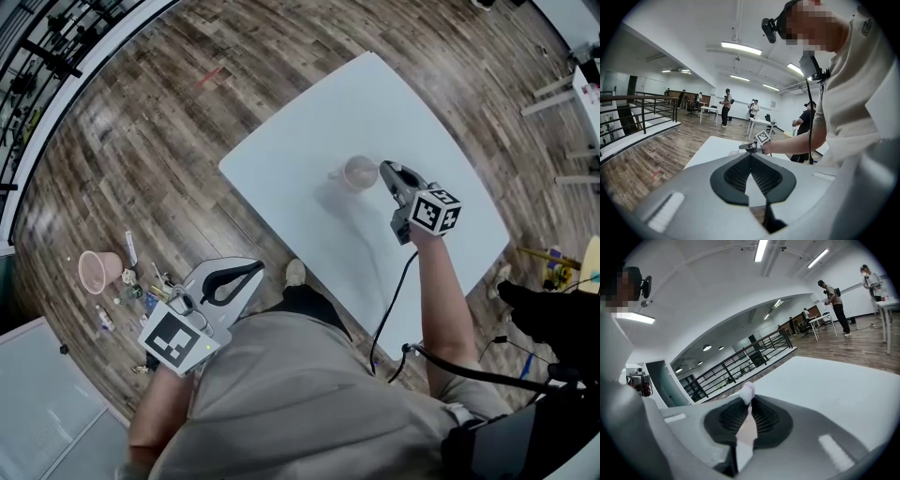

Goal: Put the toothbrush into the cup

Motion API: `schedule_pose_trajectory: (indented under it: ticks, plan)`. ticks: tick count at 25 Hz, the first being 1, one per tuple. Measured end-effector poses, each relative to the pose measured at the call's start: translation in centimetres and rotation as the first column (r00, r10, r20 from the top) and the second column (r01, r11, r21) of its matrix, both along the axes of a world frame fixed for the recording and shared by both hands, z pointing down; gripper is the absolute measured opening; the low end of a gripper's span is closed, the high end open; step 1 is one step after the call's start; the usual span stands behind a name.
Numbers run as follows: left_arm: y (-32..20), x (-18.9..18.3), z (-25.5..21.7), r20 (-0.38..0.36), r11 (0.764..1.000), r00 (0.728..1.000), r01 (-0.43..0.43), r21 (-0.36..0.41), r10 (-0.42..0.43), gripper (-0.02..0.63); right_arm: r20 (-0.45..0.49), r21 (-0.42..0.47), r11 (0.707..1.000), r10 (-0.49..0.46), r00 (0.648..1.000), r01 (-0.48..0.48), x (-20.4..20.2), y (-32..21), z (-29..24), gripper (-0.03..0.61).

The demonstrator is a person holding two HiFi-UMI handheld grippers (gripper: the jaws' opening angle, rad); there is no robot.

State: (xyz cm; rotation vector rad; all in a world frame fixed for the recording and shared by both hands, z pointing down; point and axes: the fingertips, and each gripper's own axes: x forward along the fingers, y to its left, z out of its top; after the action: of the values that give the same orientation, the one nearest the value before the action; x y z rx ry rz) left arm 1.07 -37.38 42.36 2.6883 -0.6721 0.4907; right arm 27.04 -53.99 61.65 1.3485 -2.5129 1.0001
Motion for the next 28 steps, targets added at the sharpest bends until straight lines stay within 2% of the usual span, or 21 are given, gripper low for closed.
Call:
schedule_pose_trajectory:
  ticks: [8, 18, 28]
  plan:
    - [-0.1, 0.5, 0.0, -0.006, 1.0, 1.0, -0.011, -0.001, 0.011, 0.006, 0.026, -0.001, 1.0, 0.007, 1.0, -0.007, 0.2, -0.2, 0.1, 0.026]
    - [0.0, 0.3, -0.3, -0.009, 1.0, 1.0, -0.007, -0.001, 0.007, 0.006, 0.004, -0.013, 1.0, 0.009, 1.0, -0.009, -0.1, -0.1, 0.4, 0.037]
    - [0.9, -0.1, -0.4, -0.013, 1.0, 1.0, -0.009, 0.009, 0.009, 0.006, -0.02, -0.027, 0.999, 0.035, 0.999, -0.036, 0.1, 0.5, 1.2, 0.08]
